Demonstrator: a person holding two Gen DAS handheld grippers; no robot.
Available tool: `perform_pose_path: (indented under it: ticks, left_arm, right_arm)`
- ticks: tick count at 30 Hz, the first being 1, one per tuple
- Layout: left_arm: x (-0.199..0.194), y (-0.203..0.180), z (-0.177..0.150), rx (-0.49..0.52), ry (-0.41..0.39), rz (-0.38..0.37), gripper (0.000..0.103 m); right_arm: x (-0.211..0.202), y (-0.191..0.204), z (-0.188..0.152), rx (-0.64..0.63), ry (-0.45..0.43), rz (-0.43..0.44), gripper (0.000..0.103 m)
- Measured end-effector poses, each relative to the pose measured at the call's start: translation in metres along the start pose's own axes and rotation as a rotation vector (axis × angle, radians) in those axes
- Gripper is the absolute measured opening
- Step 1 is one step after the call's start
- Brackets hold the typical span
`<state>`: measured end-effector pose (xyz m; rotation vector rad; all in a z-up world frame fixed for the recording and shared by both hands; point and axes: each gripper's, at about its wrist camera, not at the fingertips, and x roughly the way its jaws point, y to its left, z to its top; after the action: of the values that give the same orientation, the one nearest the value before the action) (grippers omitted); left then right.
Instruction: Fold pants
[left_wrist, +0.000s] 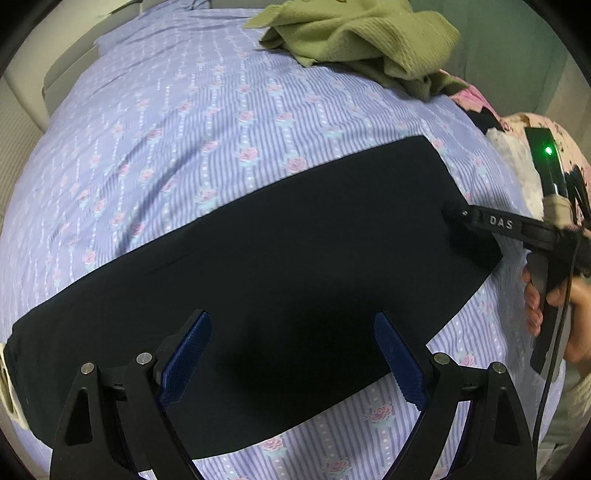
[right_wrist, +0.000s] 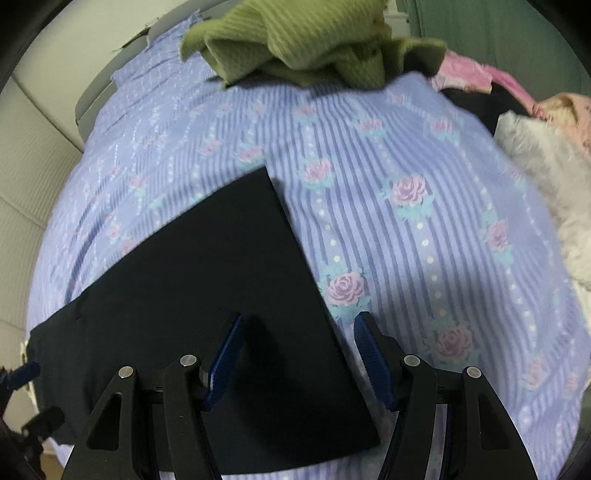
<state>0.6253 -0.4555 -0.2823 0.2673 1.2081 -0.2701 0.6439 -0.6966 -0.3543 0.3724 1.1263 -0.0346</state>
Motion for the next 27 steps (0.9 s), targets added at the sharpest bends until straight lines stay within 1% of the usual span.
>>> perform_pose_path:
  ticks: [4, 5, 7, 8, 10, 11, 13, 14, 18, 19, 22, 23, 24, 25, 26, 27]
  left_arm:
    - [0.008, -0.001, -0.004, -0.005, 0.021, -0.012, 0.09]
    - [0.01, -0.001, -0.005, -0.007, 0.028, -0.016, 0.09]
    - [0.011, 0.001, -0.006, -0.012, 0.034, -0.023, 0.09]
    - [0.012, 0.002, -0.007, -0.014, 0.035, -0.024, 0.09]
    - [0.012, 0.001, -0.006, -0.014, 0.035, -0.026, 0.09]
    - [0.012, 0.0, -0.005, -0.01, 0.035, -0.031, 0.09]
    - [0.011, -0.005, -0.005, 0.007, 0.029, -0.04, 0.09]
    - [0.01, -0.007, -0.006, 0.016, 0.024, -0.04, 0.09]
    - [0.01, -0.014, -0.01, 0.043, 0.019, -0.053, 0.09]
    - [0.011, -0.015, -0.011, 0.039, 0.025, -0.057, 0.09]
    - [0.015, -0.015, -0.014, 0.025, 0.049, -0.079, 0.09]
    - [0.014, -0.015, -0.015, 0.026, 0.049, -0.083, 0.09]
    - [0.012, -0.016, -0.015, 0.033, 0.043, -0.083, 0.09]
    - [0.011, -0.017, -0.015, 0.04, 0.034, -0.077, 0.09]
    - [0.011, -0.018, -0.014, 0.047, 0.026, -0.069, 0.09]
    - [0.01, -0.018, -0.013, 0.053, 0.022, -0.061, 0.09]
  right_arm:
    - [0.009, -0.006, -0.007, 0.012, 0.0, 0.04, 0.062]
    - [0.009, -0.008, -0.008, 0.024, 0.004, 0.053, 0.057]
    - [0.005, -0.009, -0.009, 0.035, 0.01, 0.093, 0.052]
    - [0.004, -0.01, -0.011, 0.025, 0.011, 0.108, 0.045]
    - [0.007, -0.02, -0.013, 0.047, 0.019, 0.138, 0.039]
    - [0.01, -0.028, -0.013, 0.092, 0.02, 0.162, 0.038]
    - [0.016, -0.037, -0.012, 0.165, 0.01, 0.202, 0.038]
    - [0.019, -0.038, -0.011, 0.179, 0.005, 0.212, 0.039]
    - [0.026, -0.032, -0.009, 0.153, -0.008, 0.214, 0.044]
    - [0.026, -0.031, -0.008, 0.157, -0.007, 0.229, 0.048]
    - [0.024, -0.031, -0.008, 0.161, 0.019, 0.26, 0.048]
    - [0.022, -0.031, -0.006, 0.163, 0.036, 0.288, 0.048]
    - [0.02, -0.031, -0.003, 0.158, 0.056, 0.339, 0.047]
    - [0.018, -0.03, -0.002, 0.139, 0.067, 0.404, 0.044]
    - [0.018, -0.028, -0.002, 0.105, 0.067, 0.387, 0.044]
    - [0.023, -0.027, -0.003, 0.086, 0.065, 0.312, 0.044]
